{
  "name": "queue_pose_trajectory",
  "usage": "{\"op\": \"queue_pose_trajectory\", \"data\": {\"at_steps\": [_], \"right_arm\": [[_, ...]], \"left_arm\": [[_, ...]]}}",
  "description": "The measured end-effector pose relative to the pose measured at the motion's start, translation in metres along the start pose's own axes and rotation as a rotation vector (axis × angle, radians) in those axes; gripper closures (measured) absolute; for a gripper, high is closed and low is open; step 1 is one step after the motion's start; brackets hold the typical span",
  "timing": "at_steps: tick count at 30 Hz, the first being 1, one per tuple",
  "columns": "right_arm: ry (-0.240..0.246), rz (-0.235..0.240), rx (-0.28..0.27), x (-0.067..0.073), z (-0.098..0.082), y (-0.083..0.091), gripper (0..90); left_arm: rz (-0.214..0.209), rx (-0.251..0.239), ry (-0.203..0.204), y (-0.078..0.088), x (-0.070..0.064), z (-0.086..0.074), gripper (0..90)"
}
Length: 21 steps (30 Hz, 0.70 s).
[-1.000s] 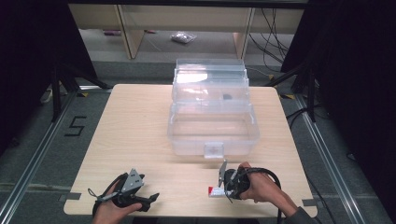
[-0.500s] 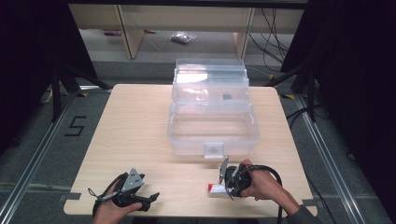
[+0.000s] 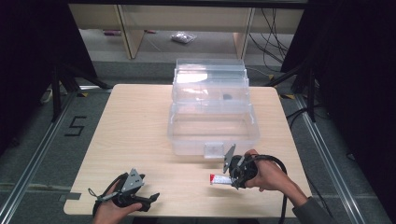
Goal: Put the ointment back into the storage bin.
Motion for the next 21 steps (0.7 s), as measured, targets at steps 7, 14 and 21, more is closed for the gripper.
{"op": "queue_pose_trajectory", "data": {"at_steps": [7, 14, 21], "right_arm": [[-0.024, -0.006, -0.006, -0.008, -0.001, 0.017, 71.0], [0.008, 0.001, -0.028, -0.019, 0.003, 0.036, 71.0], [0.002, -0.016, -0.040, -0.028, 0.010, 0.060, 71.0]], "left_arm": [[-0.001, 0.000, 0.000, 0.000, 0.001, 0.000, 15.7], [-0.001, 0.002, -0.004, 0.000, 0.000, 0.000, 15.7], [-0.008, -0.023, 0.021, -0.001, -0.001, 0.001, 15.7]]}}
Point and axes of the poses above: each handheld gripper's, and its own axes: y roughly backward along the jaws, z roughly out of its top, x roughly to its left, the point moved 3 cm from there along -y, roughly forward along the jaws, and after that the axes turned 7 degrees about -y, right-handed, at the moved point
